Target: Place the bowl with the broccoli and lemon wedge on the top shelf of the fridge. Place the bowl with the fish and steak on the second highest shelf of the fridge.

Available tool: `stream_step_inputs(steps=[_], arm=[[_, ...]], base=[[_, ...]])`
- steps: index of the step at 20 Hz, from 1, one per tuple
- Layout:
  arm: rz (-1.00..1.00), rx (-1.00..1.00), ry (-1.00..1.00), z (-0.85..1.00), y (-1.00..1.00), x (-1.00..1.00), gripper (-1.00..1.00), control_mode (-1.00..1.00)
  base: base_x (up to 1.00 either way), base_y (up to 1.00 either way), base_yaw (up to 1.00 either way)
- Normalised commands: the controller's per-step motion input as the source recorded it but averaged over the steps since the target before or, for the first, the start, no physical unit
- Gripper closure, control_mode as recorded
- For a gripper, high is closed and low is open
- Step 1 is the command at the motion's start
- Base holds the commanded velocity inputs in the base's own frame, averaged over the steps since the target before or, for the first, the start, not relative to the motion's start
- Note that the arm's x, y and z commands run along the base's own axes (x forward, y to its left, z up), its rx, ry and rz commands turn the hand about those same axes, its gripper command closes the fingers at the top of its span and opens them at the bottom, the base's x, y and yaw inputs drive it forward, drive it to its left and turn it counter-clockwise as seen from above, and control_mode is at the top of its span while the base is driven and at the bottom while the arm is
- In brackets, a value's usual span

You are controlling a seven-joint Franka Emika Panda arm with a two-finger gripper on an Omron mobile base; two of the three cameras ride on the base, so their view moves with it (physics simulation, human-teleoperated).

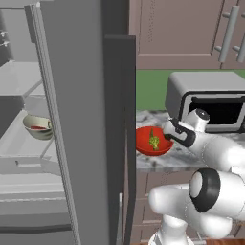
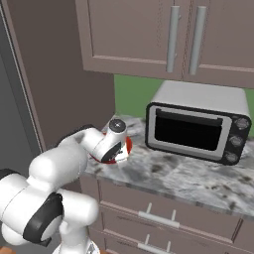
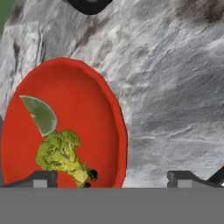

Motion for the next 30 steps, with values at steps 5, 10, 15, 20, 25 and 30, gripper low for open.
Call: stream_step_inputs(steps=[5, 10, 15, 20, 25, 30], arm=[[0.02, 0.00, 0.08, -0.23, -0.34, 0.21, -1.00, -1.00], [0.07, 0.00, 0.06, -0.12, -0.26, 0.06, -1.00, -1.00], [0.01, 0.00, 0.01, -0.13, 0.08, 0.30, -1.00, -1.00], [0.01, -0.04, 0.04, -0.52, 0.08, 0.09, -1.00, -1.00], [0.03, -0.06, 0.02, -0.46, 0.05, 0.01, 1.00, -1.00], [0.00, -0.01, 0.00, -0.01, 0.15, 0.01, 1.00, -1.00]], base=[[0.00, 0.00, 0.00], [0.00, 0.00, 0.00], [0.00, 0.00, 0.00], [0.00, 0.00, 0.00], [0.00, 0.00, 0.00], [0.00, 0.00, 0.00]])
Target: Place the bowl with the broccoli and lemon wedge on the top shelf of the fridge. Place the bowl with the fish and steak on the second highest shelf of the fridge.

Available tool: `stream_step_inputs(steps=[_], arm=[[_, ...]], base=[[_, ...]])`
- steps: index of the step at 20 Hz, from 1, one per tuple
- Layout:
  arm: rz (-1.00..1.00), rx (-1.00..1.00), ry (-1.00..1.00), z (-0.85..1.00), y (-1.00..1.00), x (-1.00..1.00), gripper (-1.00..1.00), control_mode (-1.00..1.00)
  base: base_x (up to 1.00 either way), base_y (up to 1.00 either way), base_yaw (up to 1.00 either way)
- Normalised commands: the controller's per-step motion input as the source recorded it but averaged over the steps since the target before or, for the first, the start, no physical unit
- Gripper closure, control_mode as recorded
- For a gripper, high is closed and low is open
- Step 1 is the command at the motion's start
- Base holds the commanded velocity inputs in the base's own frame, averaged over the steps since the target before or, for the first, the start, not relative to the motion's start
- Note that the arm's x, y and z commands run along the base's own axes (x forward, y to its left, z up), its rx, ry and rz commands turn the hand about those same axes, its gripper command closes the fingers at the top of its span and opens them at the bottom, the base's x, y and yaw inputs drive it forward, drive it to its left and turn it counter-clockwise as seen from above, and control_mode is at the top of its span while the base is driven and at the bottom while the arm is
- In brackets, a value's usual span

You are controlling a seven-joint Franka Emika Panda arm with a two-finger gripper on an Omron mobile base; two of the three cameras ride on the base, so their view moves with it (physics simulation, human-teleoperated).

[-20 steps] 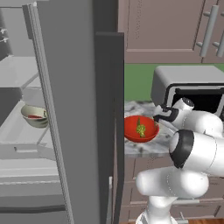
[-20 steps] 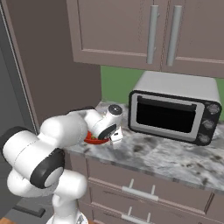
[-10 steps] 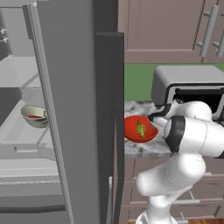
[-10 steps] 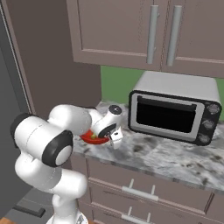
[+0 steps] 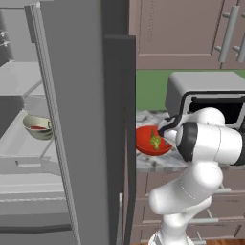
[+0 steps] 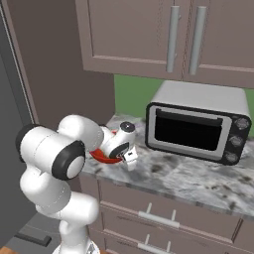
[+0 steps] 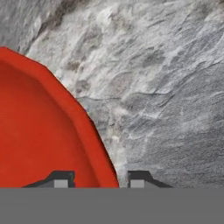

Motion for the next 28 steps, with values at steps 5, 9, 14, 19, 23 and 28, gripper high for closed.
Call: stream_step_inputs(steps=[5, 9, 14, 19, 23, 28], arm=[[-0.04, 0.00, -0.02, 0.24, 0.00, -0.06, 1.00, -1.00], [-0.13, 0.00, -0.09, 0.68, -0.16, -0.80, 1.00, -1.00], [-0.19, 0.00, -0.11, 0.89, -0.33, -1.00, 1.00, -1.00], [-0.19, 0.00, -0.21, 0.98, -0.17, -1.00, 1.00, -1.00], [-0.13, 0.00, -0.23, 0.85, -0.01, -1.00, 1.00, -1.00], [-0.03, 0.00, -0.20, 0.43, -0.13, -0.80, 1.00, 1.00]], base=[[0.00, 0.00, 0.00], [0.00, 0.00, 0.00], [0.00, 0.00, 0.00], [0.00, 0.00, 0.00], [0.00, 0.00, 0.00], [-0.20, -0.09, 0.00]])
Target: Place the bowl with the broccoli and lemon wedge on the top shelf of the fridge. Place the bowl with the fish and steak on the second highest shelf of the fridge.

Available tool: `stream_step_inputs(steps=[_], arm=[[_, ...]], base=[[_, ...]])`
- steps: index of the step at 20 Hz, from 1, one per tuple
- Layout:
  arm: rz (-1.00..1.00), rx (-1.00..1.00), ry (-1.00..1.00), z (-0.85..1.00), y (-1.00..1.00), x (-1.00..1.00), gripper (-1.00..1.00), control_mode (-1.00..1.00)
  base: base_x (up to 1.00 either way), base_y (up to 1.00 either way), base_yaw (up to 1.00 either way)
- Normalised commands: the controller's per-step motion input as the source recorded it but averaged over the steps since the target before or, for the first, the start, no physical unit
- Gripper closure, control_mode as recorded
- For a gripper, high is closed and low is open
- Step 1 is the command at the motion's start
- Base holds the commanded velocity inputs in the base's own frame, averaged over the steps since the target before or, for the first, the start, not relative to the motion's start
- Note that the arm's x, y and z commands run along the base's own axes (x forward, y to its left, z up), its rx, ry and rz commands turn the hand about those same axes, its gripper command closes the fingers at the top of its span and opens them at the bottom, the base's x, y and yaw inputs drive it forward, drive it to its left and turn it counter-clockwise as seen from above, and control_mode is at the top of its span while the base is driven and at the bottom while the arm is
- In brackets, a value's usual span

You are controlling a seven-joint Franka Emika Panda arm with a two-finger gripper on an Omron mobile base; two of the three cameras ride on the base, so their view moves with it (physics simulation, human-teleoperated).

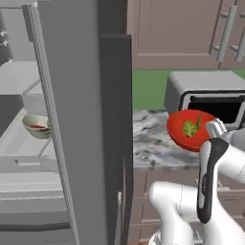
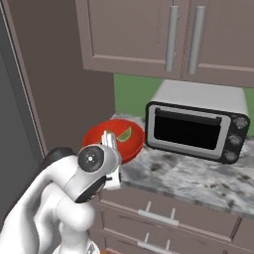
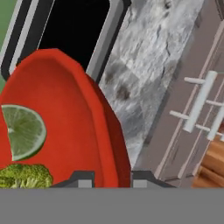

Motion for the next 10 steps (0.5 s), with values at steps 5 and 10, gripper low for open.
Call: stream_step_inputs(steps=[5, 10], arm=[[0.00, 0.00, 0.00, 0.00, 0.00, 0.00, 1.00, 1.00], [0.00, 0.00, 0.00, 0.00, 0.00, 0.00, 1.00, 1.00]], base=[[-1.00, -0.36, 0.00], [-1.00, -0.07, 0.05]])
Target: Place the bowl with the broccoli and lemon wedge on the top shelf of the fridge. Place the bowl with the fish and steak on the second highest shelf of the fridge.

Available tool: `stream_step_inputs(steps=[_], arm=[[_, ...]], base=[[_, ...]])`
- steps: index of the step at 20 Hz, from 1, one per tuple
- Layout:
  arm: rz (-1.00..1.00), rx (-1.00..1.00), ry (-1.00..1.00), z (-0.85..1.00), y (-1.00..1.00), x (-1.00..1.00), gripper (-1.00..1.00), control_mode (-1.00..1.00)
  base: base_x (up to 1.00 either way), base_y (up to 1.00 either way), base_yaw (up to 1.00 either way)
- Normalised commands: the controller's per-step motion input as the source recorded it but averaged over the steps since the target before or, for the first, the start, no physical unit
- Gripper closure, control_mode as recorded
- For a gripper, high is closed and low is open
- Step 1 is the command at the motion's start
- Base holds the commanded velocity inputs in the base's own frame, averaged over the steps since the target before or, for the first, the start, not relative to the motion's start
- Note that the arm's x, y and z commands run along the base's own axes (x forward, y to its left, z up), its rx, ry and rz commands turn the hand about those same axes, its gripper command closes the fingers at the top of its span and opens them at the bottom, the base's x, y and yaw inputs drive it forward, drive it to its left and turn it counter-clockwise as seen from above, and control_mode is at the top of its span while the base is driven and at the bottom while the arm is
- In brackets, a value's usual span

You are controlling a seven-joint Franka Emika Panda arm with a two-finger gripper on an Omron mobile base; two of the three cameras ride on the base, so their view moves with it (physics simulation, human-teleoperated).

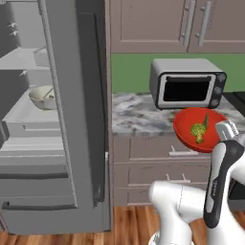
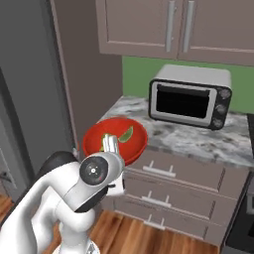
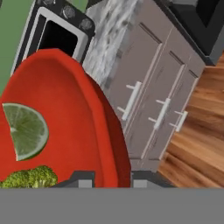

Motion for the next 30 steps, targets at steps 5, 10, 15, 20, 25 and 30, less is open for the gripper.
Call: stream_step_inputs(steps=[5, 10, 15, 20, 25, 30], arm=[[0.00, 0.00, 0.00, 0.00, 0.00, 0.00, 1.00, 1.00], [0.00, 0.00, 0.00, 0.00, 0.00, 0.00, 1.00, 1.00], [0.00, 0.00, 0.00, 0.00, 0.00, 0.00, 1.00, 1.00], [0.00, 0.00, 0.00, 0.00, 0.00, 0.00, 1.00, 1.00], [0.00, 0.00, 0.00, 0.00, 0.00, 0.00, 1.00, 1.00], [0.00, 0.00, 0.00, 0.00, 0.00, 0.00, 1.00, 1.00]], base=[[-1.00, 0.49, 0.22], [-0.97, 1.00, 0.21], [-0.09, 1.00, 0.00], [0.39, 1.00, -0.08], [0.70, 1.00, -0.14], [0.85, 0.72, -0.13]])
